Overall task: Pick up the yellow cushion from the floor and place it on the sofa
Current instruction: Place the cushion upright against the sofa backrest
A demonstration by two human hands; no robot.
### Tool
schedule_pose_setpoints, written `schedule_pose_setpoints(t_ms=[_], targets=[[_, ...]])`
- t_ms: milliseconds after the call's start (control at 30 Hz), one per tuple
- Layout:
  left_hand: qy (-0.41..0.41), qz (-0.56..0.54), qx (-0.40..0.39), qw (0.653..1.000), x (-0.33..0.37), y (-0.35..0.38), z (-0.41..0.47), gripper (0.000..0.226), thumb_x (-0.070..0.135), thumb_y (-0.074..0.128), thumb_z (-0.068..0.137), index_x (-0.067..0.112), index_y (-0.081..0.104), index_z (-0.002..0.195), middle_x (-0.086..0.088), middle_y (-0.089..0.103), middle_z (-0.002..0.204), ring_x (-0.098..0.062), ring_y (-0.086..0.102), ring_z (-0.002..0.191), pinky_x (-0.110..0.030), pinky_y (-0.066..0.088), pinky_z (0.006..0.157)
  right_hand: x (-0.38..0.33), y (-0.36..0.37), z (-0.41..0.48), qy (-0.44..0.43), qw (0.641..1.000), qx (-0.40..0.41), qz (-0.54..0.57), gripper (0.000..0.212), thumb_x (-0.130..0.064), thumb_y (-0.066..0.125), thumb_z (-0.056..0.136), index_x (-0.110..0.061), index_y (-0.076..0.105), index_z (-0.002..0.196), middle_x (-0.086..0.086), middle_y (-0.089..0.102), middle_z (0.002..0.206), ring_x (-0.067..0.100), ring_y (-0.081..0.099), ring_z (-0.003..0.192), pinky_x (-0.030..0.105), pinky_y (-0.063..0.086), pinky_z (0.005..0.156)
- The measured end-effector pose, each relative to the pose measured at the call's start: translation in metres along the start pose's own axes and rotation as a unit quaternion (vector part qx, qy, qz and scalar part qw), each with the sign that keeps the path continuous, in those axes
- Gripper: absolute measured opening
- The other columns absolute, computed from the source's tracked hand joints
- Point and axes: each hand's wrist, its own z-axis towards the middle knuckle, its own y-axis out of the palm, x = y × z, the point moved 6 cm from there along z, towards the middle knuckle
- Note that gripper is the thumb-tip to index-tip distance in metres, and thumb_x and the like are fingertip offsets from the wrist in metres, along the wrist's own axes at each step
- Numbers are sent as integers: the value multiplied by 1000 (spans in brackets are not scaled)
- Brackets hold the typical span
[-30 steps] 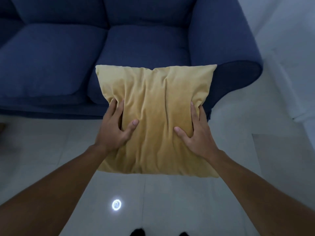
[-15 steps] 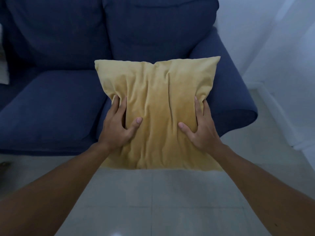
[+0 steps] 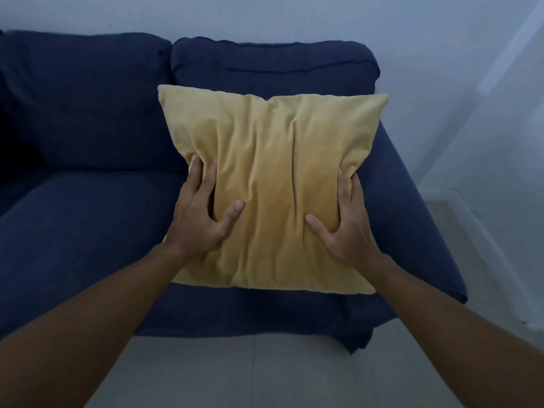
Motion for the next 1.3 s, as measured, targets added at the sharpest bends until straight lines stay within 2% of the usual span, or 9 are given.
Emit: schedule_pose_setpoints(t_ms=[67, 233, 400, 567, 767, 867, 1033, 1167, 1300], targets=[[6, 2, 6, 1000, -10, 10, 23, 97, 67, 53, 89, 16, 20, 165, -14, 6, 173, -29, 15, 159, -57, 27, 123, 13, 7, 24, -7, 1000, 4, 2, 102, -66, 57, 89, -23, 1, 162, 21, 11, 165, 28, 18, 152, 13, 8, 114], [26, 7, 30, 999, -40, 34, 81, 96, 62, 56, 90, 9, 22, 163, -21, 7, 171, -33, 12, 159, -57, 26, 124, 44, 34, 84, -28, 999, 0, -17, 102, -62, 61, 87, -15, 7, 160, 28, 15, 162, 38, 23, 150, 41, 23, 114], [41, 8, 39, 998, -89, 68, 137, 97, 61, 57, 91, 7, 20, 163, -23, 1, 171, -28, 3, 160, -36, 13, 127, 80, 77, 137, -31, 999, -10, -10, 99, -62, 64, 84, -28, 7, 156, 28, 12, 162, 36, 21, 150, 42, 25, 113], [60, 16, 44, 997, -131, 97, 181, 97, 61, 55, 93, -1, 22, 160, -32, 1, 168, -40, 3, 159, -46, 15, 128, 114, 118, 174, -19, 1000, -7, -4, 104, -63, 64, 83, -26, 1, 157, 28, 8, 163, 17, 11, 148, 39, 25, 112], [55, 40, 38, 997, -168, 138, 215, 98, 60, 59, 90, 17, 9, 162, -30, -6, 168, -24, -10, 160, -45, 10, 127, 156, 152, 206, -10, 1000, -23, -19, 108, -65, 65, 81, -27, -2, 157, 27, 2, 163, 2, 1, 145, 45, 23, 109], [69, 66, 41, 995, -184, 154, 221, 96, 72, 49, 91, 23, 6, 161, -26, -6, 166, -9, -16, 157, -46, 11, 124, 184, 168, 209, 15, 998, -55, -26, 113, -67, 69, 81, -28, -1, 160, 20, -6, 164, -6, -11, 146, 45, 22, 110], [60, 91, 28, 994, -215, 172, 222, 98, 81, 42, 89, 37, -4, 163, -24, -7, 167, -15, -18, 158, -54, 11, 123, 215, 186, 202, 62, 994, -90, -7, 117, -69, 70, 79, -43, -12, 159, -4, -22, 164, -11, -19, 144, 44, 23, 113], [46, 121, 29, 991, -219, 171, 220, 95, 83, 34, 89, 41, -9, 162, -30, -7, 168, -22, -17, 159, -60, 9, 123, 217, 181, 201, 65, 995, -67, -23, 114, -81, 59, 78, -50, -21, 154, -3, -21, 164, 3, -9, 147, 62, 25, 117], [21, 158, 95, 983, -203, 152, 234, 87, 80, 23, 93, 38, -3, 164, -22, -7, 171, -38, -10, 159, -67, -6, 121, 195, 157, 220, 44, 998, 26, -39, 104, -84, 42, 85, -43, -21, 156, 21, -14, 165, 30, -9, 155, 70, 7, 117]])
